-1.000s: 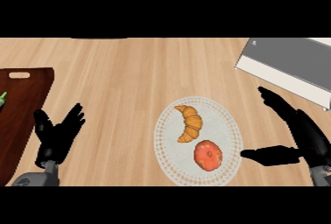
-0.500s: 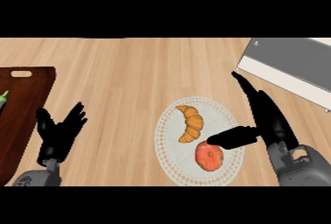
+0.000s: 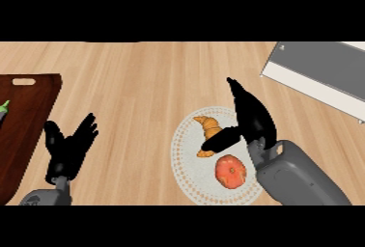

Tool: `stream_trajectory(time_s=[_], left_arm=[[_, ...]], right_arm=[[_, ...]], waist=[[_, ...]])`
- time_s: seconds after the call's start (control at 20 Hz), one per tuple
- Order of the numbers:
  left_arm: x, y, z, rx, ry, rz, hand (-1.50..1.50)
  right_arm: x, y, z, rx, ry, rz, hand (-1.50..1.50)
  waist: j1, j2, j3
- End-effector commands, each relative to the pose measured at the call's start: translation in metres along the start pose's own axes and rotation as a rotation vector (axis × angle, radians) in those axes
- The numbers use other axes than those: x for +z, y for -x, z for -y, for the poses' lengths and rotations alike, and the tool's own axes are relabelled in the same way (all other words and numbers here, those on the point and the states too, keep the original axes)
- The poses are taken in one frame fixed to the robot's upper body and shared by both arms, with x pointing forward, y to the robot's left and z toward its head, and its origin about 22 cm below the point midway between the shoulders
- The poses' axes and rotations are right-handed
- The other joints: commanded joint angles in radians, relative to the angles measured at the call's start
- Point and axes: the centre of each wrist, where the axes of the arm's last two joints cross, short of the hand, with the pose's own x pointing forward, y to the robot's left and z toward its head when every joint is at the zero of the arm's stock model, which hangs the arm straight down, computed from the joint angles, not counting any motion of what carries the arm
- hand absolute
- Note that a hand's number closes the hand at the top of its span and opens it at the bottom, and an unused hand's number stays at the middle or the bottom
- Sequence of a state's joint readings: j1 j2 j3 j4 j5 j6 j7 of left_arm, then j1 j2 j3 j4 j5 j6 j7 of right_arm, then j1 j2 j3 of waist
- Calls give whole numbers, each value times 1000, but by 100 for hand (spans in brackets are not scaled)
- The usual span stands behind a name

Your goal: Pick the croissant from the placemat and place it in the tiered shelf

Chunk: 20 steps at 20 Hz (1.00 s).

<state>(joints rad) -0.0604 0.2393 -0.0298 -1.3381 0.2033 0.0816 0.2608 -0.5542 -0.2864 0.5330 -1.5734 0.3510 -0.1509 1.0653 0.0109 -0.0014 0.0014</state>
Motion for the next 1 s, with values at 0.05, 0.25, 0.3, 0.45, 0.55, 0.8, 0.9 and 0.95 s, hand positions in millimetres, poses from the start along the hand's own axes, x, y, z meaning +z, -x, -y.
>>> stream_trajectory(time_s=[0.05,0.25,0.3,0.45,0.55,0.8,0.9,0.95], left_arm=[[-5,9,2,8,-4,-9,0],[-6,-8,-14,6,2,-16,0],[14,16,-19,2,-8,-15,0],[3,2,-7,25,-8,-35,0],[3,-5,-15,18,4,-18,0],[5,-7,-14,9,9,-15,0],[-3,-7,-10,26,19,-26,0],[4,3,-8,4,3,-19,0]], right_arm=[[-10,-17,-21,83,-40,-91,-150],[8,-5,-56,128,-45,-149,-150],[4,-11,-29,124,-24,-184,-150],[4,-7,-35,147,-11,-209,-150],[-9,-19,-45,148,12,-213,-150],[-13,8,-80,161,19,-205,-150],[-13,8,-71,159,10,-218,-150],[-23,23,-67,146,15,-216,-150]], waist=[[-6,2,-2],[-12,0,-2],[-7,-2,-2],[-12,-2,-2],[-5,1,-2],[-4,1,-1],[-9,1,-2],[-7,1,-1]])
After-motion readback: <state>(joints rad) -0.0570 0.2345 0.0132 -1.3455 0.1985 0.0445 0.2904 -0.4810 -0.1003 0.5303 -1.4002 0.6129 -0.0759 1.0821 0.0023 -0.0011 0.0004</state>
